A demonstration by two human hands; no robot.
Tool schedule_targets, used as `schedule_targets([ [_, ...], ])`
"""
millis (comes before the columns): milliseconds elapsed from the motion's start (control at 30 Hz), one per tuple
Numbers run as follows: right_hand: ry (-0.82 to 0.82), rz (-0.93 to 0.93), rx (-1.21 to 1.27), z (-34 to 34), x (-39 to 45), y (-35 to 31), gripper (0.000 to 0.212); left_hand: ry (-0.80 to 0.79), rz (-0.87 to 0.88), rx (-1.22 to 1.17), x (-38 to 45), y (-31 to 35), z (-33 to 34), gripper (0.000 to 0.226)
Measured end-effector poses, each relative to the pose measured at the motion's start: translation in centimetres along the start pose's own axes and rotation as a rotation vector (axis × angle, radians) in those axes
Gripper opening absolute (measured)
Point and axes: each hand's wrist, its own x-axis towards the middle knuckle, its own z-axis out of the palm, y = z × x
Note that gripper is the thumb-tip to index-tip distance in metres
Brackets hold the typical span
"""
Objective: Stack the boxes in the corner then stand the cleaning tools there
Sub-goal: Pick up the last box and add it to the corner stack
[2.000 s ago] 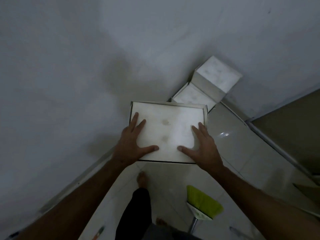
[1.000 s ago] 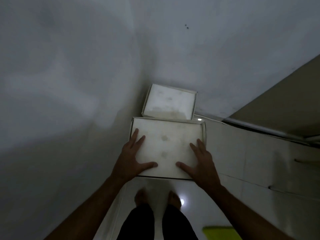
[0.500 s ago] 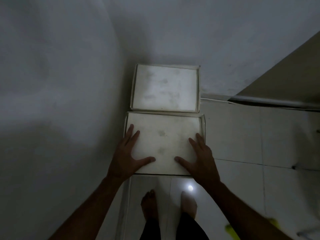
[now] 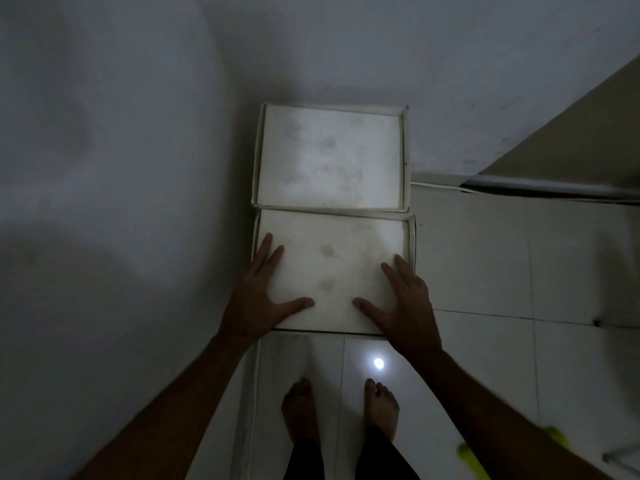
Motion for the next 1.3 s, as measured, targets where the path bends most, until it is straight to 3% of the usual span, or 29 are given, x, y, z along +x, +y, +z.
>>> schedule_targets([
  [933,0.071,-0.009,0.043,2.8,0.6,-0.5,0.082,0.099,-0.064,0.114,-0.3,-1.8,0.5,0.104],
  [1300,0.043,-0.001,0.033,3.3,0.9,-1.0,0.085,0.004,-0.103,0.130,-0.4,-3.0,0.8,0.104],
])
